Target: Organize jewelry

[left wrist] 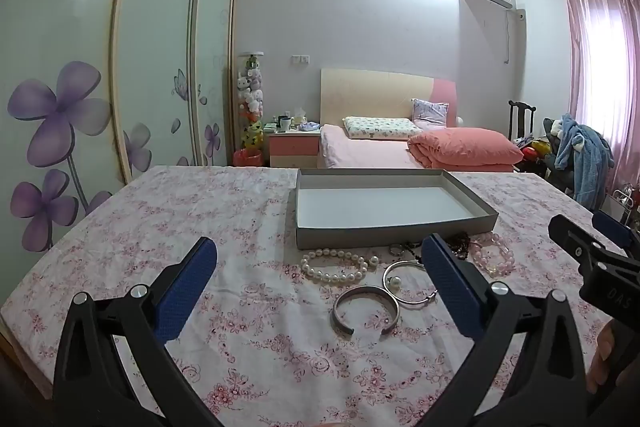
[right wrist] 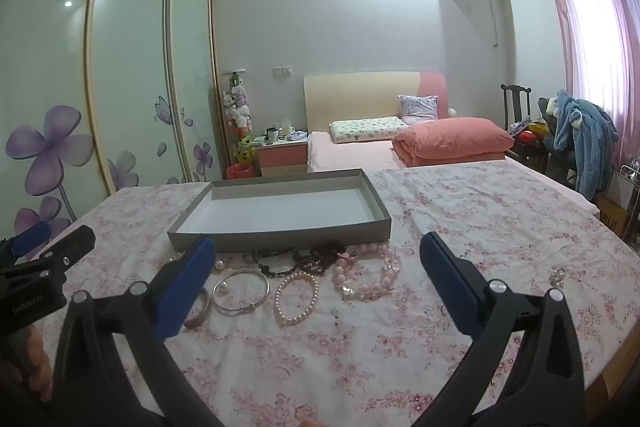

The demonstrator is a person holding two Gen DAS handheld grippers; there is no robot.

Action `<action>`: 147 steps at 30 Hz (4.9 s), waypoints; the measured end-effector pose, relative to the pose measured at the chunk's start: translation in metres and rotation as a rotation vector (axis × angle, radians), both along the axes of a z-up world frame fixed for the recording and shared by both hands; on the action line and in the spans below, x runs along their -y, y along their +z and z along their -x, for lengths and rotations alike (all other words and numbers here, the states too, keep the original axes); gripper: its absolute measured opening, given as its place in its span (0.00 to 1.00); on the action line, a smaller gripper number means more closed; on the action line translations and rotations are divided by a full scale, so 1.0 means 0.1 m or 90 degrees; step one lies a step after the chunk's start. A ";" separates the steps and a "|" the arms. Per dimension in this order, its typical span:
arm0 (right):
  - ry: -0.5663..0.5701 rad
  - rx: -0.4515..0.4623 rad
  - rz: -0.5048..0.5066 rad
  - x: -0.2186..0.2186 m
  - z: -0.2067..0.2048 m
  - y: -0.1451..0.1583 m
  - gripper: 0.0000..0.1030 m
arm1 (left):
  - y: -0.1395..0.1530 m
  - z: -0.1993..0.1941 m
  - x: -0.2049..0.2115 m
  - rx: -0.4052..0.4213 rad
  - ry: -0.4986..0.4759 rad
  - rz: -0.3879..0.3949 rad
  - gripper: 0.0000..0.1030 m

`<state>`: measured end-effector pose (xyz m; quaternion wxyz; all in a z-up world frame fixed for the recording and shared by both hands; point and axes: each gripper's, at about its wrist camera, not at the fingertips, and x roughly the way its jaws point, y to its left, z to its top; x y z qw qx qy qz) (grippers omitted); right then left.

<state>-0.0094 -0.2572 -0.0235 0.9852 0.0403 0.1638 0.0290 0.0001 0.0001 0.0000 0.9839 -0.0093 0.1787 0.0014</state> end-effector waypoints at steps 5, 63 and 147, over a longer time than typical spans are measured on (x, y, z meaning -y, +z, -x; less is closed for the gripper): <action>0.000 0.000 -0.001 0.02 -0.01 0.00 0.96 | 0.00 0.00 0.00 -0.001 0.000 0.000 0.98; 0.000 -0.005 -0.002 0.02 -0.02 -0.01 0.96 | 0.00 0.00 0.00 -0.006 0.000 0.002 0.98; -0.050 -0.347 -0.029 0.67 -1.77 -0.82 0.22 | -0.82 -1.04 0.20 -0.348 -0.039 -0.026 0.66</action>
